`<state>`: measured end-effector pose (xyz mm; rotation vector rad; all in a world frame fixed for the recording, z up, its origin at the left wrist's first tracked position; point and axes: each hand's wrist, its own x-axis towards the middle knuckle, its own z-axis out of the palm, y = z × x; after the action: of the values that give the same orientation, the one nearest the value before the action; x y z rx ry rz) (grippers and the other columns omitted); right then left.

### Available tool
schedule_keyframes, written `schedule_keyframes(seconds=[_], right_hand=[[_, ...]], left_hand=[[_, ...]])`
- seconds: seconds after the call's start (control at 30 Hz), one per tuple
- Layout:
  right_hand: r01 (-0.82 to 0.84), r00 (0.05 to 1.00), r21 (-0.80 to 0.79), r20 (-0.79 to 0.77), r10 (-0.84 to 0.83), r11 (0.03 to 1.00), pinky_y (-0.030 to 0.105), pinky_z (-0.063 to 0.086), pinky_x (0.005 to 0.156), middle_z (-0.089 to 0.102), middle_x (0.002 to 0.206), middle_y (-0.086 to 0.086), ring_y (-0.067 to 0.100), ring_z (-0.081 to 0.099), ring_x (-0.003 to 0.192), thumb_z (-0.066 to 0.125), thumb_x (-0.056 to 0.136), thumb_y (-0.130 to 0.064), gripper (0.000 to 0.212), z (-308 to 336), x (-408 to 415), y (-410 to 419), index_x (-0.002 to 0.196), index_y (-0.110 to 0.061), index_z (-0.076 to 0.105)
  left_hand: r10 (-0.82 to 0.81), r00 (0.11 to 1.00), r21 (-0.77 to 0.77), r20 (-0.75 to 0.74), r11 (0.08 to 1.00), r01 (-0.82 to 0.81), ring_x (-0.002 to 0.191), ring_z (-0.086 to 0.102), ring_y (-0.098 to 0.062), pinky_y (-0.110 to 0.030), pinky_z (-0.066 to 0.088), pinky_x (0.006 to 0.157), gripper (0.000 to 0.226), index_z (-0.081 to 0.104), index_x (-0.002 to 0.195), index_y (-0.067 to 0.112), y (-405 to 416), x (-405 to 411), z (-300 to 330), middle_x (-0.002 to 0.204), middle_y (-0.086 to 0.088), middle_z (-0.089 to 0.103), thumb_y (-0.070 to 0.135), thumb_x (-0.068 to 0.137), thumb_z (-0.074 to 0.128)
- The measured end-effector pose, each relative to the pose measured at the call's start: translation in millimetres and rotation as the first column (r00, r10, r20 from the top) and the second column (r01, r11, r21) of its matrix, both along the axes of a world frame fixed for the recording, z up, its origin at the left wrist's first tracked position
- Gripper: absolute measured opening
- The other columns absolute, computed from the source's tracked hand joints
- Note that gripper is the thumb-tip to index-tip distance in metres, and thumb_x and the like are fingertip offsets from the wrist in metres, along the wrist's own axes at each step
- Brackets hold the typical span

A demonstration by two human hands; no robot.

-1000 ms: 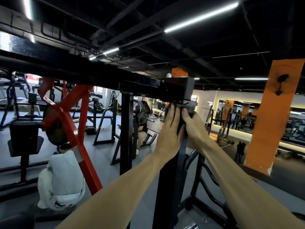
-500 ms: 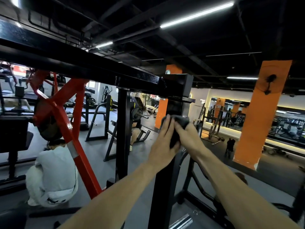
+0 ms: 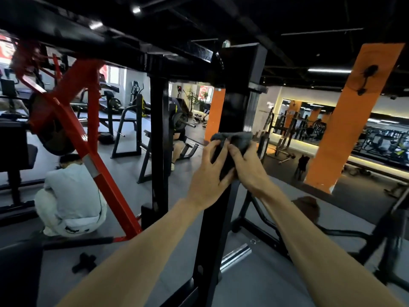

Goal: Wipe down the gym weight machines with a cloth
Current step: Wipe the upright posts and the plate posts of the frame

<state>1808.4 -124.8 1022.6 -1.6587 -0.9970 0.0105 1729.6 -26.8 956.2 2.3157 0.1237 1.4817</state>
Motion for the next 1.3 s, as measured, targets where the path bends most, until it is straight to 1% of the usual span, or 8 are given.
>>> schedule_keyframes(seconds=[0.1, 0.23, 0.37, 0.6, 0.73, 0.9, 1.0, 1.3], right_hand=[[0.010, 0.999, -0.049, -0.041, -0.012, 0.999, 0.006, 0.048, 0.075, 0.059, 0.109, -0.010, 0.001, 0.060, 0.099, 0.051, 0.105, -0.026, 0.026, -59, -13, -11, 0.125, -0.017, 0.038], [0.039, 0.986, -0.116, -0.155, -0.057, 0.992, 0.027, 0.055, 0.091, 0.064, 0.113, -0.007, 0.006, 0.066, 0.105, 0.054, 0.104, -0.026, 0.025, -146, -26, -22, 0.123, -0.017, 0.041], [0.026, 0.971, -0.199, -0.226, -0.071, 0.980, 0.013, 0.053, 0.074, 0.066, 0.109, -0.006, 0.000, 0.067, 0.095, 0.055, 0.104, -0.029, 0.020, -198, -38, -32, 0.116, -0.019, 0.041], [-0.015, 0.988, -0.170, -0.156, -0.012, 0.985, 0.041, 0.057, 0.096, 0.070, 0.119, 0.000, 0.013, 0.067, 0.111, 0.071, 0.089, -0.046, 0.053, -143, -6, -21, 0.127, -0.014, 0.053], [0.058, 0.991, -0.020, -0.122, -0.060, 0.998, 0.022, 0.056, 0.078, 0.064, 0.108, -0.003, 0.008, 0.065, 0.097, 0.066, 0.096, -0.038, 0.040, -94, -15, -10, 0.121, -0.013, 0.046], [0.076, 0.995, -0.047, -0.061, -0.079, 0.996, 0.016, 0.054, 0.076, 0.061, 0.109, -0.003, 0.004, 0.061, 0.090, 0.063, 0.099, -0.031, 0.039, -141, -19, -17, 0.127, -0.014, 0.042], [0.046, 0.993, -0.133, -0.103, -0.060, 0.990, 0.034, 0.058, 0.088, 0.064, 0.109, -0.001, 0.014, 0.066, 0.097, 0.065, 0.098, -0.030, 0.042, -181, -20, -27, 0.129, -0.014, 0.042], [0.004, 0.990, -0.326, -0.132, -0.050, 0.945, 0.034, 0.055, 0.079, 0.066, 0.106, 0.003, 0.024, 0.068, 0.098, 0.069, 0.095, -0.027, 0.039, -272, -22, -42, 0.122, -0.014, 0.043]], left_hand=[[-0.047, 0.998, -0.081, -0.050, 0.996, 0.043, 0.141, 0.034, -0.013, -0.021, 0.039, 0.105, 0.079, 0.014, 0.162, 0.026, -10, -3, -68, 0.159, 0.000, 0.013, 0.033, 0.098, 0.060], [-0.088, 0.985, -0.255, -0.150, 0.966, 0.048, 0.140, 0.039, -0.015, -0.025, 0.046, 0.106, 0.087, 0.010, 0.161, 0.030, -31, -12, -160, 0.162, 0.001, 0.011, 0.020, 0.096, 0.067], [-0.126, 0.978, -0.423, -0.166, 0.905, 0.045, 0.140, 0.045, -0.016, -0.035, 0.050, 0.108, 0.083, 0.011, 0.157, 0.041, -51, -20, -207, 0.160, 0.001, 0.019, 0.012, 0.099, 0.063], [-0.185, 0.977, -0.474, -0.102, 0.873, 0.115, 0.142, 0.036, -0.018, -0.017, 0.028, 0.117, 0.068, 0.033, 0.156, 0.017, -45, -23, -136, 0.158, -0.008, 0.026, 0.010, 0.097, 0.065], [-0.216, 0.975, -0.414, 0.045, 0.885, 0.215, 0.141, 0.043, -0.023, -0.047, 0.042, 0.115, 0.061, 0.042, 0.148, 0.033, -19, -12, -81, 0.150, -0.010, 0.033, 0.013, 0.095, 0.064], [-0.148, 0.989, -0.446, -0.023, 0.887, 0.123, 0.137, 0.045, -0.011, -0.028, 0.044, 0.112, 0.075, 0.040, 0.153, 0.016, -25, -16, -126, 0.151, 0.001, 0.030, 0.008, 0.088, 0.076], [-0.109, 0.993, -0.523, -0.045, 0.850, 0.069, 0.130, 0.047, 0.000, -0.014, 0.044, 0.105, 0.072, 0.044, 0.147, 0.012, -47, -17, -167, 0.147, 0.007, 0.031, 0.005, 0.084, 0.079], [0.176, 0.925, -0.494, -0.337, 0.803, -0.333, 0.129, 0.047, -0.029, -0.037, 0.043, 0.106, 0.053, 0.045, 0.137, 0.001, -82, -15, -253, 0.142, -0.018, 0.046, 0.001, 0.090, 0.068]])
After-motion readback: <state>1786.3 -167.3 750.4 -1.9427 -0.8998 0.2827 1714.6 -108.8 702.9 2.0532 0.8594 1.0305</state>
